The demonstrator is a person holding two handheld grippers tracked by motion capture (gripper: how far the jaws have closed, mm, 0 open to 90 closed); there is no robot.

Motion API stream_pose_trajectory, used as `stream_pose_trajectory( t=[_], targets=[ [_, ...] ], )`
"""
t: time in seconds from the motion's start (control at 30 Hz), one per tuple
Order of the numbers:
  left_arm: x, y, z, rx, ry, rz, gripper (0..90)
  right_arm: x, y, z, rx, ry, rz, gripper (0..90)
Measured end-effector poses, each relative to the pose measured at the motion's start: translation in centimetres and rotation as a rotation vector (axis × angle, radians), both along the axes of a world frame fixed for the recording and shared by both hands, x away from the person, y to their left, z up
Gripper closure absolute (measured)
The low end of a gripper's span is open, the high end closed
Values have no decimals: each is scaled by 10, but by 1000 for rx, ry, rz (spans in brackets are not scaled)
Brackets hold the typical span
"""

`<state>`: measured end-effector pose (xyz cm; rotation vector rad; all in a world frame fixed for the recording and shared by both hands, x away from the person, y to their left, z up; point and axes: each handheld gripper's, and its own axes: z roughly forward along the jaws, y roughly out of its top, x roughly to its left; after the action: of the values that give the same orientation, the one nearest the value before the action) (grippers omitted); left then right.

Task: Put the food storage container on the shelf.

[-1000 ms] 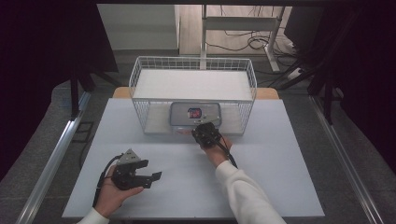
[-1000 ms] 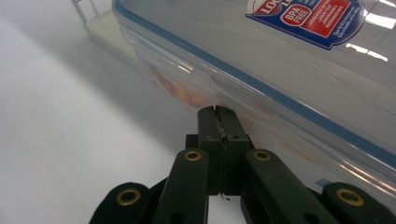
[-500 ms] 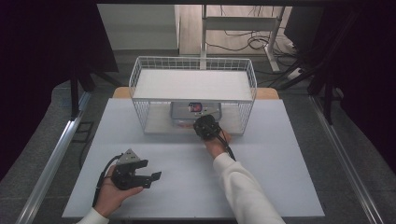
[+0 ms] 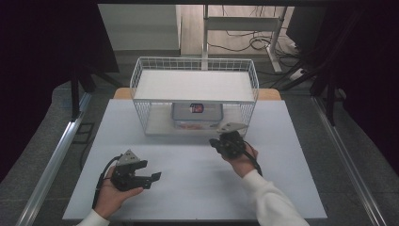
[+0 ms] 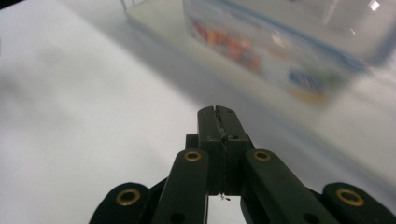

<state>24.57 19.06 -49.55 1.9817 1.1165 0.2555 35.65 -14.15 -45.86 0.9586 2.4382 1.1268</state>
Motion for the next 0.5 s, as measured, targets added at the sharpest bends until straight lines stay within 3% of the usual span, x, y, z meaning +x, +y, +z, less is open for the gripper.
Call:
stream_pose_trajectory(
  t=[0.17,0.23,0.3,0.4,0.5],
  targets=[
    [0,-2,-1,12,2,-1,261,-39,-50,0,20,7,7,886],
    [1,-3,-2,14,2,2,261,-53,-66,-4,-27,1,26,886],
    [1,-3,-2,21,2,4,261,-65,-84,-8,-42,12,22,886],
    [2,-4,-3,23,3,11,261,-79,-109,-17,-27,57,-13,886],
    [1,-5,-3,25,3,18,261,-86,-120,-20,-40,55,-31,885]
  ],
)
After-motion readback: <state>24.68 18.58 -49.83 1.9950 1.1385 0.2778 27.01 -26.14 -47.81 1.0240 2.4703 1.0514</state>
